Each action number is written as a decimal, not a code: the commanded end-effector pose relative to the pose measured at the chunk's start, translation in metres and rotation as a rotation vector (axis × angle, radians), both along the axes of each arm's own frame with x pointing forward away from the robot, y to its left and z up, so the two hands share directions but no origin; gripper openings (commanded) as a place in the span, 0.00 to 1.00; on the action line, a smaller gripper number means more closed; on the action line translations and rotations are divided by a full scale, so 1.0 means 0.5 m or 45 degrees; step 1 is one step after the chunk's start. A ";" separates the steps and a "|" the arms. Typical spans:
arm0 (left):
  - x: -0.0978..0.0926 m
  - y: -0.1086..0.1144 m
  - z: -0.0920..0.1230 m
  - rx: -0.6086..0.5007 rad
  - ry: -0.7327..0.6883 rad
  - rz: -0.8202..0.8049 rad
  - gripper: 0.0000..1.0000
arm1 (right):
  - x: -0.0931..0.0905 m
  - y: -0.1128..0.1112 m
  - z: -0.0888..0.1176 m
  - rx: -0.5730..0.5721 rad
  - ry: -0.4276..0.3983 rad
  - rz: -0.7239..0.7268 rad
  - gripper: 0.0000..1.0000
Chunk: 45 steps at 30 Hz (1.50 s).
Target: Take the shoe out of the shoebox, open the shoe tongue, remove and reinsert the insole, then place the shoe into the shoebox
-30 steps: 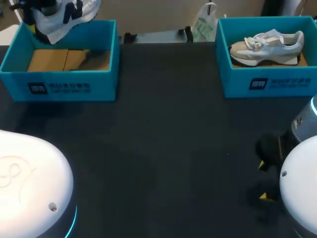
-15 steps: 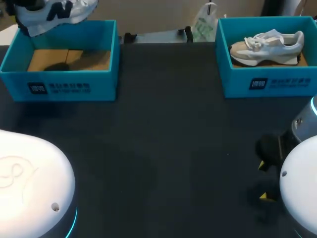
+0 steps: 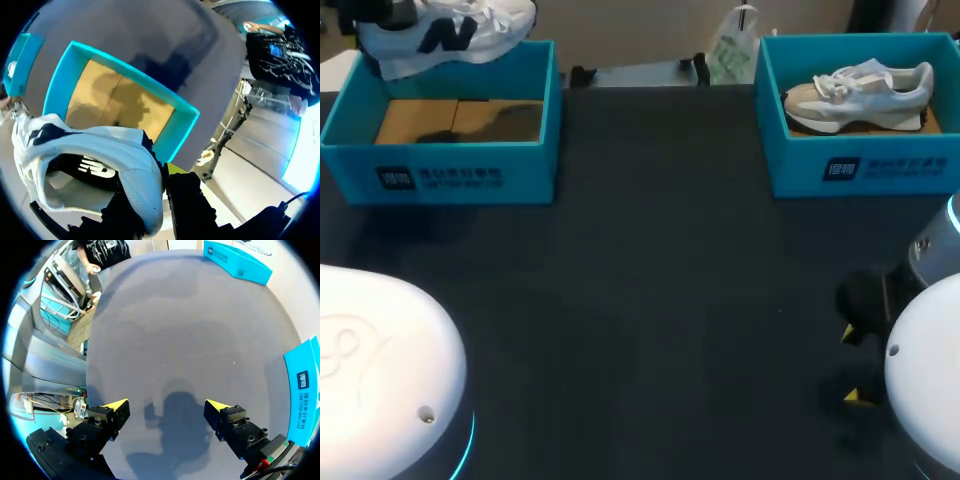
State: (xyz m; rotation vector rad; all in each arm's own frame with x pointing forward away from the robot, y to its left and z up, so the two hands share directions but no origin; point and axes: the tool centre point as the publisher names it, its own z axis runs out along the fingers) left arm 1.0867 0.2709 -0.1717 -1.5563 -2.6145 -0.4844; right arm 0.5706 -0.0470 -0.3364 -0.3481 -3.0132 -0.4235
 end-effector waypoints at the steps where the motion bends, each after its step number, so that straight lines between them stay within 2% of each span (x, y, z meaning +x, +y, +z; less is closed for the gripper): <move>1: 0.019 0.020 -0.002 -0.041 0.053 -0.034 0.00 | -0.004 -0.002 0.003 0.002 -0.004 0.000 1.00; 4: 0.026 0.027 -0.006 -0.013 0.050 -0.092 0.00 | -0.004 -0.002 0.003 0.002 -0.004 0.000 1.00; 14: 0.026 0.027 -0.006 -0.013 0.050 -0.092 0.00 | -0.004 -0.002 0.003 0.002 -0.004 0.000 1.00; 17: 0.046 0.027 -0.028 -0.039 0.119 -0.190 0.00 | -0.004 -0.002 0.003 0.002 -0.004 0.000 1.00; 21: 0.044 0.032 -0.046 -0.063 0.133 -0.303 0.00 | -0.004 -0.002 0.003 0.002 -0.004 0.000 1.00; 29: 0.052 0.045 -0.089 0.005 0.136 -0.352 0.00 | -0.004 -0.002 0.003 0.002 -0.004 0.000 1.00; 31: 0.047 0.045 -0.101 0.075 0.130 -0.378 0.00 | -0.004 -0.002 0.003 0.002 -0.004 0.000 1.00; 45: 0.047 0.045 -0.102 0.075 0.150 -0.382 0.00 | -0.004 -0.002 0.003 0.002 -0.004 0.000 1.00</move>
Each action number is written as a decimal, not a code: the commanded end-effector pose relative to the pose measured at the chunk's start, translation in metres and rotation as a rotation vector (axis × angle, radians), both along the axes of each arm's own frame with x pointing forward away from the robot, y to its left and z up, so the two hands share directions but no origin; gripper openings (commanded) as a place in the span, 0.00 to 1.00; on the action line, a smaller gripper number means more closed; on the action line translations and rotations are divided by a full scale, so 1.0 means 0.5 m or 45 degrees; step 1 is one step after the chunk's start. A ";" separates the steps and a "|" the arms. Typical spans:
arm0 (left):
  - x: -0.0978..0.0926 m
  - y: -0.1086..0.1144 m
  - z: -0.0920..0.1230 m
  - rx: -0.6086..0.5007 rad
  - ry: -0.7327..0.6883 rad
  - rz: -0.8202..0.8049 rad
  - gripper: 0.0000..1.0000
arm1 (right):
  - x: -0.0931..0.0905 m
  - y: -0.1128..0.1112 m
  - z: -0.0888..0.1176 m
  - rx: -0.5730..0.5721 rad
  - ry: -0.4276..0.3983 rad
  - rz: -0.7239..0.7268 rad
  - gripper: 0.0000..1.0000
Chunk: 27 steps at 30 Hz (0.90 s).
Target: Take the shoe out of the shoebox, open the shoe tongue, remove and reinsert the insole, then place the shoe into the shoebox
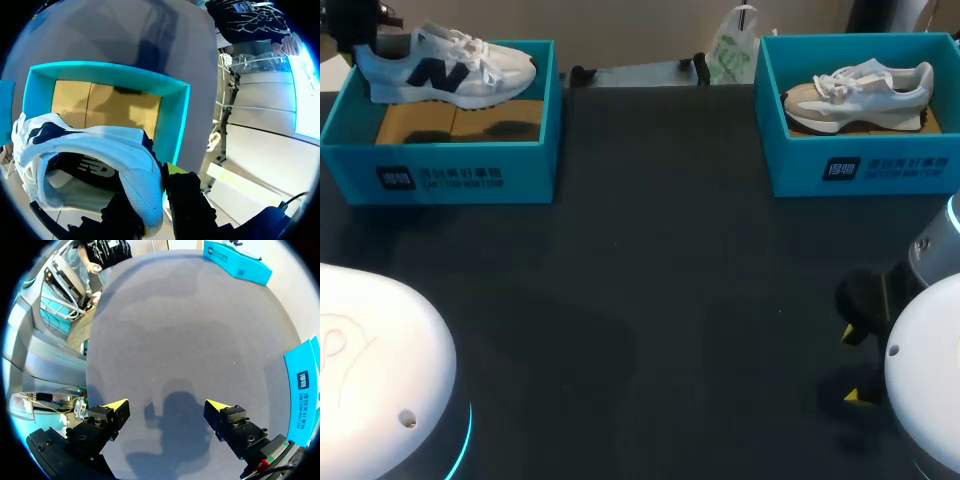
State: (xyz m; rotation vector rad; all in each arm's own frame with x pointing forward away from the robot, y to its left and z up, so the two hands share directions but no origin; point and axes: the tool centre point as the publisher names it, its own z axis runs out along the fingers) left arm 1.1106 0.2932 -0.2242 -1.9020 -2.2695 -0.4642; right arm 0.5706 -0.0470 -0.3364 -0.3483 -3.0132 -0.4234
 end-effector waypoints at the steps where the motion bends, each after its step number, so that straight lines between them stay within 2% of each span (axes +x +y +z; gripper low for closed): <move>1: -0.001 0.000 0.003 -0.001 -0.002 -0.002 0.00 | -0.004 -0.002 0.003 0.002 -0.004 0.000 1.00; 6: 0.024 -0.007 -0.011 -0.003 0.048 0.004 0.00 | -0.004 -0.002 0.003 0.002 -0.004 0.000 1.00; 15: 0.029 -0.008 -0.070 0.059 0.080 0.001 0.00 | -0.004 -0.002 0.003 0.002 -0.004 0.000 1.00; 19: 0.018 -0.017 -0.091 0.079 0.090 -0.008 0.00 | -0.004 -0.002 0.003 0.002 -0.004 0.000 1.00; 27: -0.022 -0.010 -0.107 0.076 0.114 -0.052 0.00 | -0.004 -0.002 0.003 0.002 -0.004 0.000 1.00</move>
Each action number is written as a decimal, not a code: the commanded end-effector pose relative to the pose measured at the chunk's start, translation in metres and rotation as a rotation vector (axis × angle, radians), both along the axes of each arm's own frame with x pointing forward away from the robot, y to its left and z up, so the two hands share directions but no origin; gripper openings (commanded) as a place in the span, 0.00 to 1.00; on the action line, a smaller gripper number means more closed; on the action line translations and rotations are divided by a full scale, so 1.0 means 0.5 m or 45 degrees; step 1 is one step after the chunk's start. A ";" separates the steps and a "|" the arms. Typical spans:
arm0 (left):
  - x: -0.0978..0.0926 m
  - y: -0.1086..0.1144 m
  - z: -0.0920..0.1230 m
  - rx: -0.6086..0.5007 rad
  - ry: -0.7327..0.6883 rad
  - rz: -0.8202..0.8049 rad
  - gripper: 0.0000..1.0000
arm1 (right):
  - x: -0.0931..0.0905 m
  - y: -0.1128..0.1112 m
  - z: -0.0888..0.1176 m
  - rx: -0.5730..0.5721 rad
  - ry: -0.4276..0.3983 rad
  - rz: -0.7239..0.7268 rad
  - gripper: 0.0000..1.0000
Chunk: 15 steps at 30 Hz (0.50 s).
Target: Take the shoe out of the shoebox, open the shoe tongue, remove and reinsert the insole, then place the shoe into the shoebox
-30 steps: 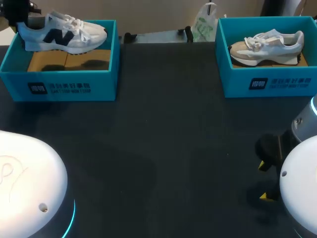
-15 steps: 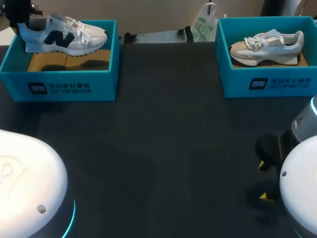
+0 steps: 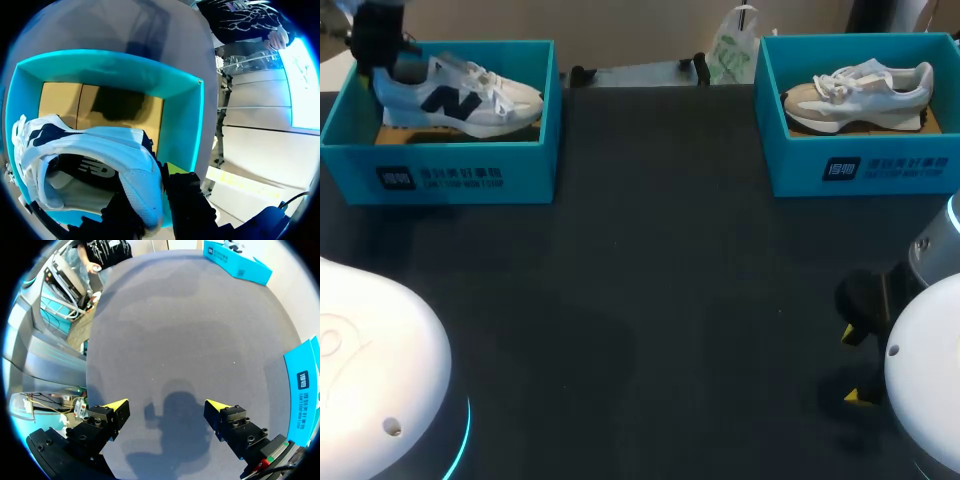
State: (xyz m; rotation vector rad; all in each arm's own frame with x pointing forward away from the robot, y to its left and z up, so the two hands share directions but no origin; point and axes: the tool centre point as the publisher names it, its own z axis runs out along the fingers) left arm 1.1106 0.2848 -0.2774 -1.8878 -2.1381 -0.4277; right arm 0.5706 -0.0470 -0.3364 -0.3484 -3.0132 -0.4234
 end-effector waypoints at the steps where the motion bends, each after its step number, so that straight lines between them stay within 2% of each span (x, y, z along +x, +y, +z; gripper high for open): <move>1: -0.026 0.008 -0.002 -0.004 -0.015 -0.013 0.00 | -0.004 -0.002 0.003 0.002 -0.004 0.000 1.00; 8: -0.055 0.020 -0.008 -0.011 0.034 -0.024 0.00 | -0.004 -0.002 0.003 0.002 -0.004 0.000 1.00; 15: -0.057 0.023 -0.009 -0.030 0.045 -0.025 0.00 | -0.004 -0.002 0.003 0.002 -0.004 0.000 1.00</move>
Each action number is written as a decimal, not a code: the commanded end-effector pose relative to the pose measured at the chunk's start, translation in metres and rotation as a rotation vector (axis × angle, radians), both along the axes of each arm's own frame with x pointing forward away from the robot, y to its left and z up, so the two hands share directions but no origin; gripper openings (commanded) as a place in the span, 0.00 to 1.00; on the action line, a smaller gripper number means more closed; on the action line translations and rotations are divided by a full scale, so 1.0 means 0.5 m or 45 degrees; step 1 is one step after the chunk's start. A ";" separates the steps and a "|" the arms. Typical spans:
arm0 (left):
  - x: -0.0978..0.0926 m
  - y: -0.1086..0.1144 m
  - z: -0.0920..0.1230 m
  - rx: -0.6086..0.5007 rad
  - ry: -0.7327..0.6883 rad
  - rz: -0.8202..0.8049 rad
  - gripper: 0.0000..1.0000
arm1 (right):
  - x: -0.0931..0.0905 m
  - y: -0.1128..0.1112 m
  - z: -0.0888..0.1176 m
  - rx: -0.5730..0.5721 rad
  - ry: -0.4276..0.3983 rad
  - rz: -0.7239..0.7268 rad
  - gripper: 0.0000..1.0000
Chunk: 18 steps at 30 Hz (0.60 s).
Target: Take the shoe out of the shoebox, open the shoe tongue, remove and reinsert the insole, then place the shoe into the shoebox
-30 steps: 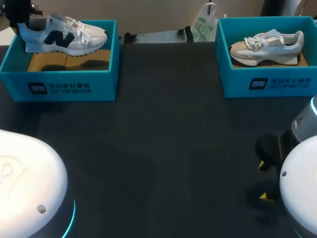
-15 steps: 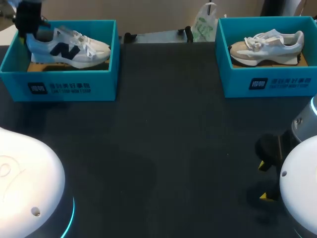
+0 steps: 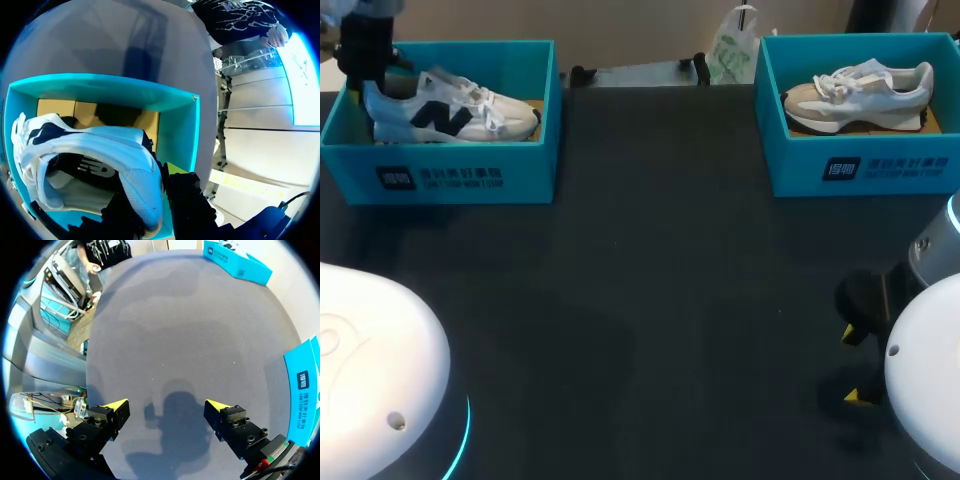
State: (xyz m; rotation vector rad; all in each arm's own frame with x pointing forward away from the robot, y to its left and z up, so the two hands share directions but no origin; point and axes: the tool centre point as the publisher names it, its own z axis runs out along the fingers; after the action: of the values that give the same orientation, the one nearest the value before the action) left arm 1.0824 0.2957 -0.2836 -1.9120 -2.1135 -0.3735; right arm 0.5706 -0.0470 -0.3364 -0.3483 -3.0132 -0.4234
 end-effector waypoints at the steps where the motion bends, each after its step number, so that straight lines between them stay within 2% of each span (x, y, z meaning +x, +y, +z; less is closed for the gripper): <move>1: 0.000 0.001 0.003 -0.003 -0.001 -0.003 0.00 | -0.004 -0.002 0.003 0.002 -0.004 0.000 1.00; 6: 0.000 0.001 0.003 -0.003 -0.001 -0.003 0.00 | -0.004 -0.002 0.003 0.002 -0.004 0.000 1.00; 18: -0.025 0.015 -0.048 -0.034 0.055 -0.017 0.00 | -0.004 -0.002 0.003 0.002 -0.004 0.000 1.00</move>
State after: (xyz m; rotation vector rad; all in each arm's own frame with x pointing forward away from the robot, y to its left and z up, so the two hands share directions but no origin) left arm 1.0690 0.2992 -0.3050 -1.9257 -2.0855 -0.3110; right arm 0.5706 -0.0470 -0.3364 -0.3483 -3.0132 -0.4234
